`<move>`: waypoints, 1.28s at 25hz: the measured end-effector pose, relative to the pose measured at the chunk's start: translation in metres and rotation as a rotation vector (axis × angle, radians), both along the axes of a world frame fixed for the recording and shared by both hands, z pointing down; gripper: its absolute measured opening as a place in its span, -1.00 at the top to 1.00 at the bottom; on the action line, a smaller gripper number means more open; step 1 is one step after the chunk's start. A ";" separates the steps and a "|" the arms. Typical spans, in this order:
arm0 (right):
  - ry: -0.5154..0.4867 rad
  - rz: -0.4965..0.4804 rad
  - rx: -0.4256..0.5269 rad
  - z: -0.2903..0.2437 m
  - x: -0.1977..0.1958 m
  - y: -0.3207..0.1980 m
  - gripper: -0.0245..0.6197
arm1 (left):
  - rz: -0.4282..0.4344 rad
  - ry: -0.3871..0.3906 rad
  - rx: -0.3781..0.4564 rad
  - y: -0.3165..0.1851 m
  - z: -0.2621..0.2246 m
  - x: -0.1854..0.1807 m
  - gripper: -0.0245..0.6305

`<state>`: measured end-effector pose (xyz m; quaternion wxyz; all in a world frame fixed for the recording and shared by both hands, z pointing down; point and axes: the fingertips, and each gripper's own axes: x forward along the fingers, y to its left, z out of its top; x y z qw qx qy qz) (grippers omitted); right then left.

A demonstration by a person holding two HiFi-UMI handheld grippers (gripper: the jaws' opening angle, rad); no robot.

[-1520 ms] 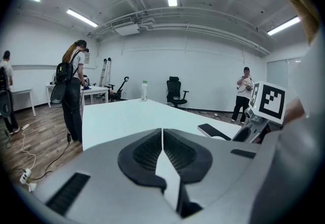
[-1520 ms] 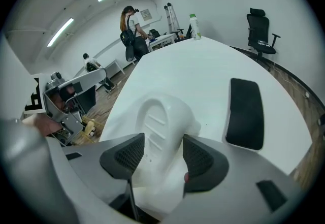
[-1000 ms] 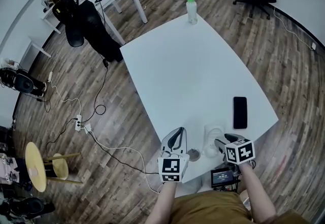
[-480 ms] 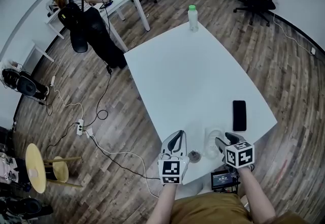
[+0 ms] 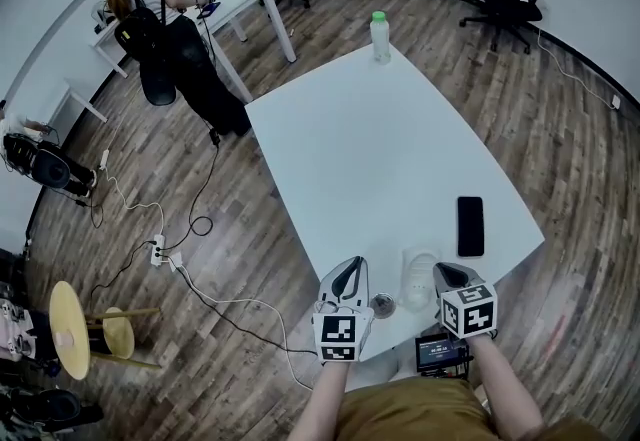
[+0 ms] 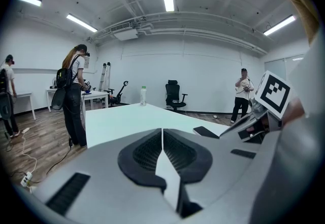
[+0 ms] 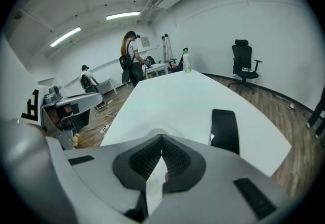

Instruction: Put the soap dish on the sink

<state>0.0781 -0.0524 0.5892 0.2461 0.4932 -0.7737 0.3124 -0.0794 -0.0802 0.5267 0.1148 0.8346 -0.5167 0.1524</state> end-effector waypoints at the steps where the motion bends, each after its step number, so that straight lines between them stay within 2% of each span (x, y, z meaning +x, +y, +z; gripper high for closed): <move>1: 0.009 0.003 0.025 -0.004 0.001 -0.002 0.89 | 0.004 -0.001 0.000 0.000 0.000 0.002 0.87; 8: 0.024 0.038 0.188 -0.038 0.010 -0.009 0.90 | 0.010 -0.006 0.012 0.002 -0.008 0.008 0.87; 11: 0.037 0.045 0.298 -0.060 0.011 -0.014 0.90 | 0.001 -0.009 0.018 0.003 -0.012 0.005 0.88; 14: -0.005 0.060 0.380 -0.083 0.010 -0.017 0.90 | -0.008 -0.013 0.027 0.004 -0.017 0.002 0.90; 18: -0.022 0.089 0.439 -0.103 0.014 -0.022 0.90 | -0.008 -0.008 0.049 0.002 -0.029 0.004 0.90; 24: -0.053 0.085 0.545 -0.136 0.010 -0.025 0.90 | 0.001 0.071 0.078 -0.002 -0.054 0.010 0.90; 32: -0.090 0.096 0.596 -0.165 0.020 -0.026 0.90 | 0.000 0.040 0.180 -0.006 -0.091 0.017 0.90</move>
